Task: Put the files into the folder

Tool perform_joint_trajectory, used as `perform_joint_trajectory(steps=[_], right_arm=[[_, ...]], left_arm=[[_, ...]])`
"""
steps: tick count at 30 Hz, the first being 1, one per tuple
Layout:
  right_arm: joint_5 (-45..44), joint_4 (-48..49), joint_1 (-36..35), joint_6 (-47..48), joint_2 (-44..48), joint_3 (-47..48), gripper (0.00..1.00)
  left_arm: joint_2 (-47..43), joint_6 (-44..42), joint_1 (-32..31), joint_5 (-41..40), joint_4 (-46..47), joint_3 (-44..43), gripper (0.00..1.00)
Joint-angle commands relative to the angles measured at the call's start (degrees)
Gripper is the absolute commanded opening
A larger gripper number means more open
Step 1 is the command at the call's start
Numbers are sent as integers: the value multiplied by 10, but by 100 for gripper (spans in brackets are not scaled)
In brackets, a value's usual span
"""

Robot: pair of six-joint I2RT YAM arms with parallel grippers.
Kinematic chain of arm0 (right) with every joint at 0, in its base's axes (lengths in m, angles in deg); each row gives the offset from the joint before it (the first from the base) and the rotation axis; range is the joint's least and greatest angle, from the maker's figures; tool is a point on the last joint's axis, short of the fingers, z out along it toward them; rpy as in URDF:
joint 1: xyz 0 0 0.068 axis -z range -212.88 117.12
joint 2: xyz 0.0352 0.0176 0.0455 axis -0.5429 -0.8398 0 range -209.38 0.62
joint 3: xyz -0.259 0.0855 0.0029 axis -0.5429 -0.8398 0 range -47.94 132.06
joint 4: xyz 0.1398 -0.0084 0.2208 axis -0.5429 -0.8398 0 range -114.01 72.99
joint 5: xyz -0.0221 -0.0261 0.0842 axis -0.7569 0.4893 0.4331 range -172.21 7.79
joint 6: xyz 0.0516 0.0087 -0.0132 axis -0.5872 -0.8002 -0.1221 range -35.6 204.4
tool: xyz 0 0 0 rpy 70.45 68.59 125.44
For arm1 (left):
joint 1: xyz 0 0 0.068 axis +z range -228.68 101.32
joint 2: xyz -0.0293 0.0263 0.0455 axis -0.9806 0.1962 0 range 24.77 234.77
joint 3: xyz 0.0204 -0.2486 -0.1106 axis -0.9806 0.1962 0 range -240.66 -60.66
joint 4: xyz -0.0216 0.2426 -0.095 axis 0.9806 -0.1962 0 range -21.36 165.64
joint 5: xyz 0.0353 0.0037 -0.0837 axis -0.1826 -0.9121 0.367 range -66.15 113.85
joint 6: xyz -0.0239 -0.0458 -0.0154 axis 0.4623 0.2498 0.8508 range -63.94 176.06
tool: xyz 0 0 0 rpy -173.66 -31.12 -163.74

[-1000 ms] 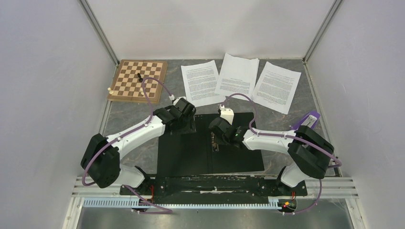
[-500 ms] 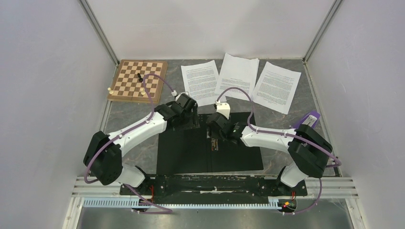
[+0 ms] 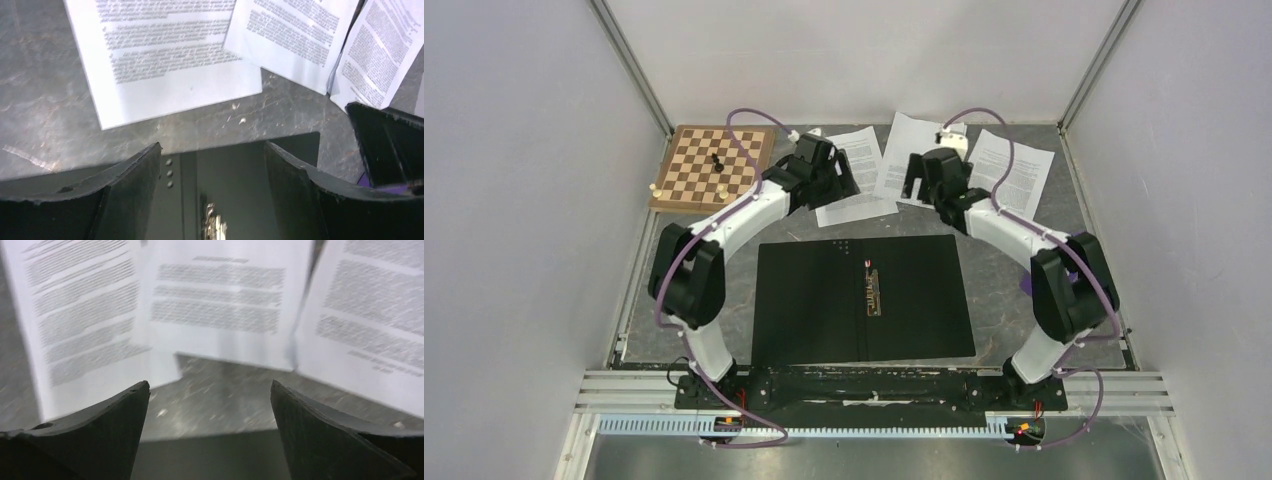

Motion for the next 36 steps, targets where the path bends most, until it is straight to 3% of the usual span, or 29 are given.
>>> perform_joint_trajectory(steps=[1, 6, 10, 13, 21, 33, 36], right_arm=[[-8, 22, 63, 41, -67, 60, 91], [-71, -65, 80, 70, -190, 185, 71], [-93, -99, 85, 68, -243, 223, 65], [-136, -111, 87, 62, -246, 218, 63], [-149, -113, 93, 65, -232, 196, 61], [-68, -97, 121, 57, -232, 154, 50], [-68, -91, 124, 50, -225, 134, 43]], left_arm=[[59, -43, 1, 60, 52, -84, 81], [79, -36, 1, 97, 44, -105, 79], [63, -38, 1, 105, 38, -85, 79], [47, -31, 1, 109, 39, -60, 79], [37, -23, 0, 114, 44, -39, 77], [27, -21, 1, 114, 33, -34, 75], [26, -21, 1, 113, 29, -33, 75]])
